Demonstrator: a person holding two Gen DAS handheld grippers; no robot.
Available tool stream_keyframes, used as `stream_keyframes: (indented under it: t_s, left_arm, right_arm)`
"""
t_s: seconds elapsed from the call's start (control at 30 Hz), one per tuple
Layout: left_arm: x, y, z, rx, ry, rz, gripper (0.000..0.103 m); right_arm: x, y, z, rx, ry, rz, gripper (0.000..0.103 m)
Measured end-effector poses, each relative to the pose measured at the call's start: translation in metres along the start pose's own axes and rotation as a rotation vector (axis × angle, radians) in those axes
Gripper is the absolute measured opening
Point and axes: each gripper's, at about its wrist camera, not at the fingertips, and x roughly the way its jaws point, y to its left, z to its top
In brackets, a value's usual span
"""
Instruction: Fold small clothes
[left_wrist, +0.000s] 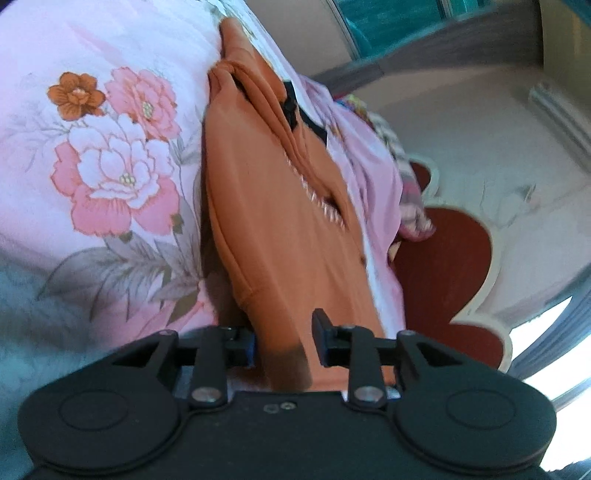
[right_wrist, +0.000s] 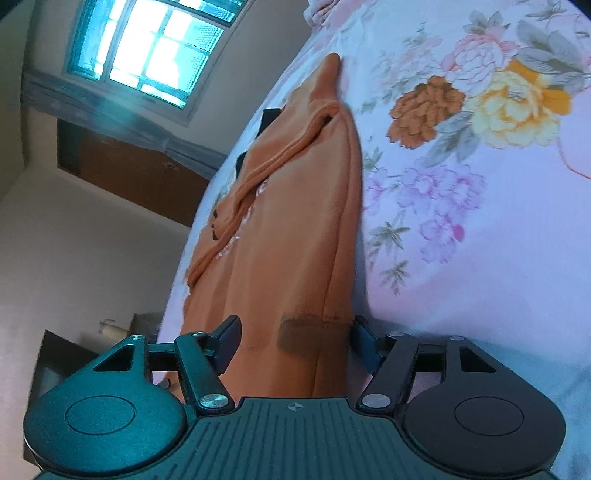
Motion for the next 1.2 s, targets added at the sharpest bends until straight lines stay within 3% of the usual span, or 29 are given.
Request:
stream_keyframes:
  t_s: [0.07,0.23,0.27,0.3,0.4,0.5,0.7,0.87,1.0,1.1,1.2]
  left_arm:
    - [0.003,0.003,0.003,-0.015,-0.011,-0.004,0.026]
    - [0.006,-0.004,0.006,0.024,0.014,-0.008,0.024]
    - [0.006,-0.005,0.005,0.049,0.034,0.024,0.019]
    - [0.008,-0.005,0.005,0.077,0.055,0.060,0.015]
    - [0.015,-0.008,0.006,0.096,0.069,0.081,0.014]
    - [0.016,-0.015,0.007,0.135,0.049,0.103,0.005]
    - [0.001,-0.042,0.025,0.156,-0.085,-0.032,0.004]
    - [0.014,-0.071,0.088,0.192,-0.188,-0.098,0.004]
    - [0.046,-0.084,0.148,0.224,-0.232,-0.118,0.004]
    - [0.077,-0.084,0.198,0.216,-0.260,-0.121,0.004]
    - [0.108,-0.073,0.245,0.203,-0.245,-0.057,0.004]
  right_arm:
    - [0.003,-0.003,0.003,0.006,-0.002,0.008,0.057]
    - [0.001,0.000,0.002,-0.013,0.049,0.066,0.051]
    - [0.003,0.002,0.000,-0.055,0.057,0.008,0.026]
    - [0.007,-0.001,-0.001,-0.073,0.069,-0.064,0.015]
    - [0.008,-0.005,0.002,-0.054,0.063,-0.059,0.016]
    - [0.008,0.004,0.004,-0.100,0.057,-0.076,0.016]
    - [-0.013,0.043,0.025,-0.175,-0.080,0.012,0.014]
    - [0.001,0.077,0.086,-0.211,-0.171,0.077,0.014]
    - [0.045,0.094,0.159,-0.241,-0.211,0.106,0.014]
    - [0.083,0.091,0.216,-0.226,-0.225,0.113,0.014]
    - [0.124,0.073,0.265,-0.156,-0.222,0.085,0.015]
